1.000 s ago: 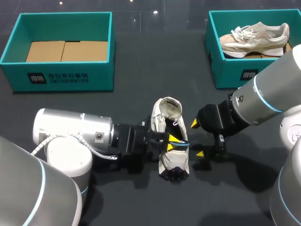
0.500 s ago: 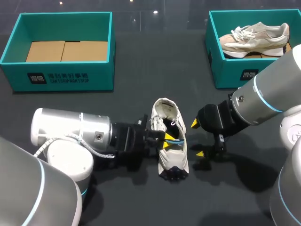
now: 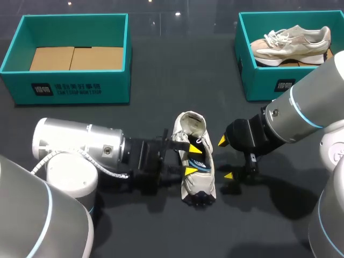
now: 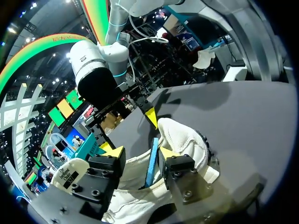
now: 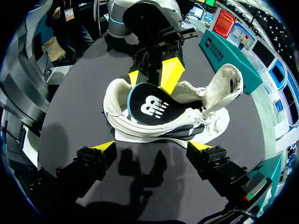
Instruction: Take the shoe out of the shoebox, open the shoe tongue, remove and reinsert the insole, then place the shoe into the shoebox
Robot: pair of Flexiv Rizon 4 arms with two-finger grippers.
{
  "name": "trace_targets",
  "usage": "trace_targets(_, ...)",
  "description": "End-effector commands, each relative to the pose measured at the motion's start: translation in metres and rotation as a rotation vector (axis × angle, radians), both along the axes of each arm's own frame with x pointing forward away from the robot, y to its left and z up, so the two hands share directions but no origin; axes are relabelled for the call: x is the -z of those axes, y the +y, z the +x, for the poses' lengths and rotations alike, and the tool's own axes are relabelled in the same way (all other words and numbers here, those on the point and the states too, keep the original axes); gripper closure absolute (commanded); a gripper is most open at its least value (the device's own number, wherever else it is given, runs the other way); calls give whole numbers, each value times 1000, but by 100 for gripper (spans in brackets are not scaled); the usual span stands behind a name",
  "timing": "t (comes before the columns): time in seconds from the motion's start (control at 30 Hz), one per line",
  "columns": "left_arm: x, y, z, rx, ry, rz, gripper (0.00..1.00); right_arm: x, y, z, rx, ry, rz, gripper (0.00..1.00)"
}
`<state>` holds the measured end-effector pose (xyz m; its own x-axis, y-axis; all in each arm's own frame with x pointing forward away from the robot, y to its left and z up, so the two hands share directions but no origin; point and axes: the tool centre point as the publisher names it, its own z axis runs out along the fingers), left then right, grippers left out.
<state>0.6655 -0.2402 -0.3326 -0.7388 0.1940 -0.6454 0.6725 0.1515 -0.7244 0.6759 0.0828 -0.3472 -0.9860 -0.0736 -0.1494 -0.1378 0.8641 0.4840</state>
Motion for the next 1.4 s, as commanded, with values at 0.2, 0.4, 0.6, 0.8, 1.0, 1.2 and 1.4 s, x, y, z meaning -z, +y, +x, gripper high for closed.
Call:
trace_targets(0.2,6,-4,1,37,-7,43,100,0,0,-2,1,-3,-1,0)
trace_targets(0.4,19,-3,10,24,-1,95,100,0,0,-2,1,-3,-1,0)
trace_targets(0.6,26,1,19,-5,0,132,100,0,0,-2,1,-3,-1,0)
trace_targets(0.8,17,5,11,16,5,124,81,0,0,-2,1,-3,-1,0)
trace_targets(1.0,5,10,3,35,8,117,58,0,0,-2,1,-3,-1,0)
trace_targets(1.2,-2,15,-3,52,1,139,56,0,0,-2,1,-3,-1,0)
trace_targets(1.4,-10,22,-6,70,-9,170,56,0,0,-2,1,-3,-1,0)
